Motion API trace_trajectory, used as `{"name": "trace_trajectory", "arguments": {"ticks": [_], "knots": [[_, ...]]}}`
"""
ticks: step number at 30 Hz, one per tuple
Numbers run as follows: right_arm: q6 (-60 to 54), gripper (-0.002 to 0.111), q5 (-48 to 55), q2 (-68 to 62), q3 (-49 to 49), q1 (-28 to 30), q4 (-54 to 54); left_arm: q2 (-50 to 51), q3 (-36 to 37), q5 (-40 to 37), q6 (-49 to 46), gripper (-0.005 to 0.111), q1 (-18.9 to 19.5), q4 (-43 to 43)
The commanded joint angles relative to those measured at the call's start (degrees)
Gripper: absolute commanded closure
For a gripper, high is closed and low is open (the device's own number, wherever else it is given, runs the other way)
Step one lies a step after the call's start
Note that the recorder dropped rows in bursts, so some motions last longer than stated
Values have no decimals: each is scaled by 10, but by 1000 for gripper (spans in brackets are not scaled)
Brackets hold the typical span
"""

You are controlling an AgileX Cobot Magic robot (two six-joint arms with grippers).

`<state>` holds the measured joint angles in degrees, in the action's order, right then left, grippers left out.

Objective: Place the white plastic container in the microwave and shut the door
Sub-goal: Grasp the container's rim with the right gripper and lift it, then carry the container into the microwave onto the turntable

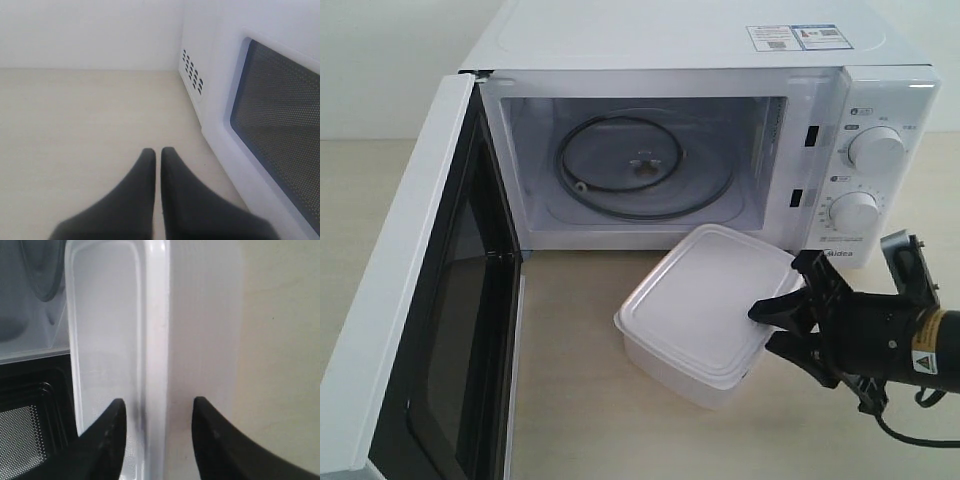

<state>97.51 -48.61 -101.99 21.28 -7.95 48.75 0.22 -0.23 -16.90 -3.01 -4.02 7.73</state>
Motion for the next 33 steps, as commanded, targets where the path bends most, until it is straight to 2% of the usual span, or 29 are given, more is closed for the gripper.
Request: {"name": "trace_trajectory", "arguments": {"ticks": [1, 4, 5, 11, 18, 21, 29, 33], "knots": [[15, 74, 26, 2, 7, -7, -12, -2, 2, -1, -1, 102, 1, -2], [14, 103, 23, 2, 7, -7, -12, -2, 2, -1, -1, 102, 1, -2], [14, 108, 22, 2, 7, -7, -12, -2, 2, -1, -1, 102, 1, -2], [0, 108, 15, 2, 6, -7, 12, -2, 2, -1, -1, 102, 1, -2], [4, 108, -59, 2, 5, -8, 50, -2, 2, -1, -1, 102, 1, -2], [9, 109, -66, 2, 4, -32, 46, -2, 2, -1, -1, 102, 1, -2], [-97, 109, -62, 2, -31, -148, -159, -2, 2, -1, -1, 102, 1, -2], [-163, 109, -66, 2, -36, -224, -305, -2, 2, -1, -1, 102, 1, -2]]}}
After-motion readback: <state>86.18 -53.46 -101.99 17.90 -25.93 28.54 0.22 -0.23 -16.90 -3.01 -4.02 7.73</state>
